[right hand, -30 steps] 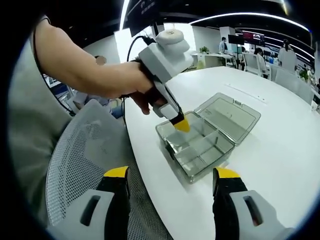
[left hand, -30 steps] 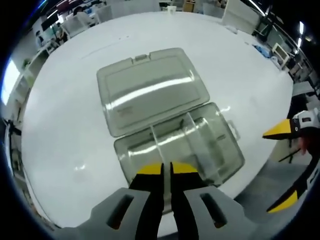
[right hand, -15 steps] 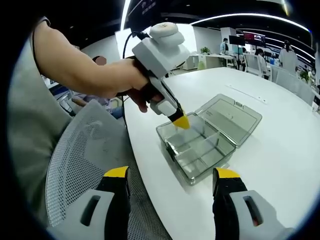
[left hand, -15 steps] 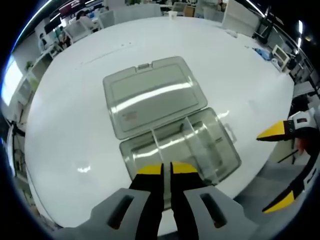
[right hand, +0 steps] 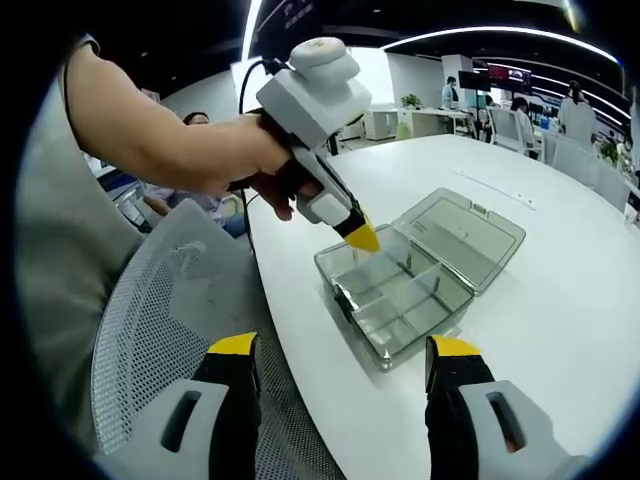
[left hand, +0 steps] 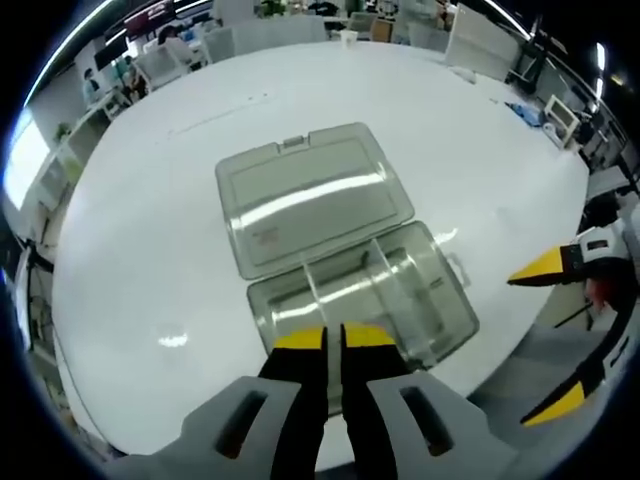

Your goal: Insert the divider into the dual guide fixture by aligning both edges with the guide slots and pushing it downward to the bottom, including one-sided entry, uneven engagement, binding, and posture correction.

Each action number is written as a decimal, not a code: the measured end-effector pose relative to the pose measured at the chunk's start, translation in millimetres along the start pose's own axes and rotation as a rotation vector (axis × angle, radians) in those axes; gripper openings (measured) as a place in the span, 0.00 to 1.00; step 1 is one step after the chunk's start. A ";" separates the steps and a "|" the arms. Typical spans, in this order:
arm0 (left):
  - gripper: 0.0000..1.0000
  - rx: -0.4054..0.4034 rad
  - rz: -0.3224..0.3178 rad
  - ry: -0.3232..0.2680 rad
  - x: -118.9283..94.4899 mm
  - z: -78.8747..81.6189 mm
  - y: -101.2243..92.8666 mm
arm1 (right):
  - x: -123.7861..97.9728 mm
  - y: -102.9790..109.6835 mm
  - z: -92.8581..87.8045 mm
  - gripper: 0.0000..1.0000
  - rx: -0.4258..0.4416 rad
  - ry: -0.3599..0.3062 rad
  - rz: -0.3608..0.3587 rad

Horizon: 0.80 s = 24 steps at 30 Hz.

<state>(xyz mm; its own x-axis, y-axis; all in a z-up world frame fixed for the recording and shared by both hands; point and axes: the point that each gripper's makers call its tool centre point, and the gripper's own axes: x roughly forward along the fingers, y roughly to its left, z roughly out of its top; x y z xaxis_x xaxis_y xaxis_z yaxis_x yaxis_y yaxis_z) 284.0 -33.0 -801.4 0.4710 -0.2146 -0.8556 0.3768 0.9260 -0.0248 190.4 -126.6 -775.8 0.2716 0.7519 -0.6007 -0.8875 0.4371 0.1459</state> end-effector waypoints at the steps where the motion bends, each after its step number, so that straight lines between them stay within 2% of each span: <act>1: 0.00 0.002 -0.001 0.003 0.3 -0.4 -0.2 | 0.0 0.1 0.5 0.64 0.000 -0.001 0.000; 24: 0.00 0.018 0.016 0.014 0.3 -2.3 1.2 | 2.1 0.2 0.8 0.64 0.002 -0.002 0.002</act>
<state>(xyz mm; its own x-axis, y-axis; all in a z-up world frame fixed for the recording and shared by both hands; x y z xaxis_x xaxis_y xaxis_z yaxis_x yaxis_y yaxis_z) 282.7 -31.2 -802.9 0.4662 -0.1956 -0.8628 0.3841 0.9233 -0.0017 191.1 -124.5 -776.5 0.2708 0.7539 -0.5986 -0.8872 0.4367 0.1488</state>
